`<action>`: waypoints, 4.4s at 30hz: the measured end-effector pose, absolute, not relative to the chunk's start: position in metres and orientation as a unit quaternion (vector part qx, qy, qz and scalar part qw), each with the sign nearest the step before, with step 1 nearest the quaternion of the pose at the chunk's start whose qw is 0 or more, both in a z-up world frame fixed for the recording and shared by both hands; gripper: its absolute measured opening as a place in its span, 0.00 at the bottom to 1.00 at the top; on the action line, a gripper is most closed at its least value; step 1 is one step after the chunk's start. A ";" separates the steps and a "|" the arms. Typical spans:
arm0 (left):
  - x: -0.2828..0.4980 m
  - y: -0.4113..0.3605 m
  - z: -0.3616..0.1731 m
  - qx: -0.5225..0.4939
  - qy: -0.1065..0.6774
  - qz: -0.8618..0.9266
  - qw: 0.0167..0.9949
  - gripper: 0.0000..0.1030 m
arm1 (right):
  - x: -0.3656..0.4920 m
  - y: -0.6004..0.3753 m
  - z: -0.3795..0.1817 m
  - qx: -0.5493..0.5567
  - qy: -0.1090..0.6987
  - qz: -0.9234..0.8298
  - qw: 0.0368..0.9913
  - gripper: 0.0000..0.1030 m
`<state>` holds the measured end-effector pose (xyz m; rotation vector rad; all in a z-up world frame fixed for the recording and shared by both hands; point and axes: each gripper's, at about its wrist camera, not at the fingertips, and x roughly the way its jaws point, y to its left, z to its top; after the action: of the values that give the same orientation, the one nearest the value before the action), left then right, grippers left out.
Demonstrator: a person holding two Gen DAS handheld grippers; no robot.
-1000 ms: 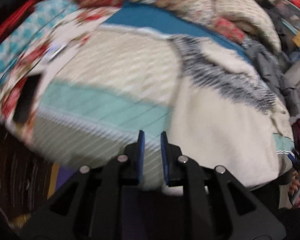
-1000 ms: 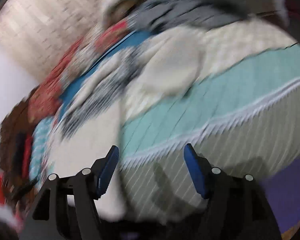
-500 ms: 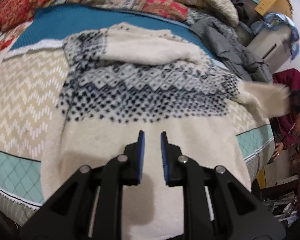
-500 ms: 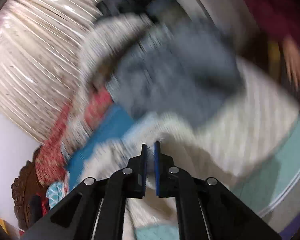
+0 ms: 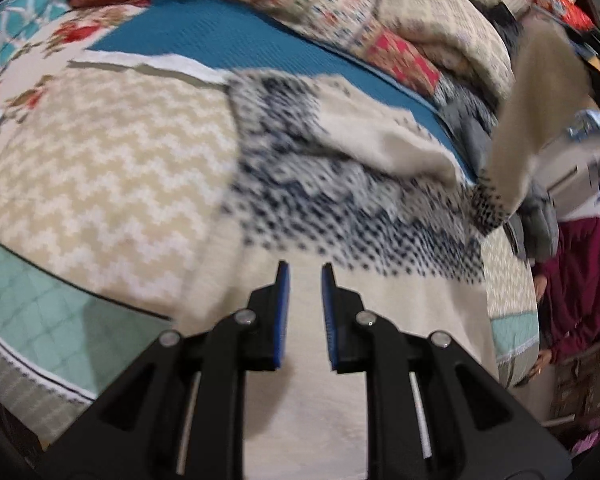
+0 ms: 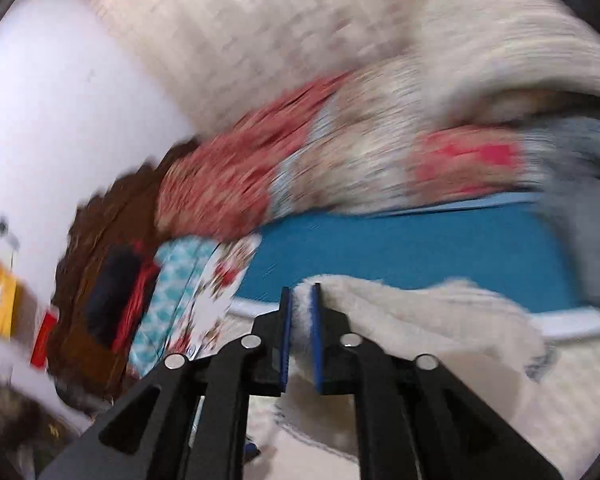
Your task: Fold large clothes
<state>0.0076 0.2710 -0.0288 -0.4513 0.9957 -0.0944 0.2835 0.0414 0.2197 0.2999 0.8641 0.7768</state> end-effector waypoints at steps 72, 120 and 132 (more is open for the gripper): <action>-0.075 0.173 -0.055 -0.061 0.510 0.060 0.856 0.42 | -0.026 -0.100 -0.022 0.032 0.448 0.150 0.881 0.43; -0.136 0.089 -0.042 0.002 0.482 0.101 0.870 0.84 | -0.056 -0.086 -0.026 0.101 0.475 0.118 0.866 0.83; -0.136 0.086 -0.045 0.005 0.492 0.089 0.866 0.84 | -0.055 -0.088 -0.030 0.109 0.484 0.122 0.860 0.83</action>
<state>-0.1362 0.0855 -0.0445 0.0101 1.0313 0.1854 -0.0545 -0.0885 -0.0304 0.2280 1.0163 0.2565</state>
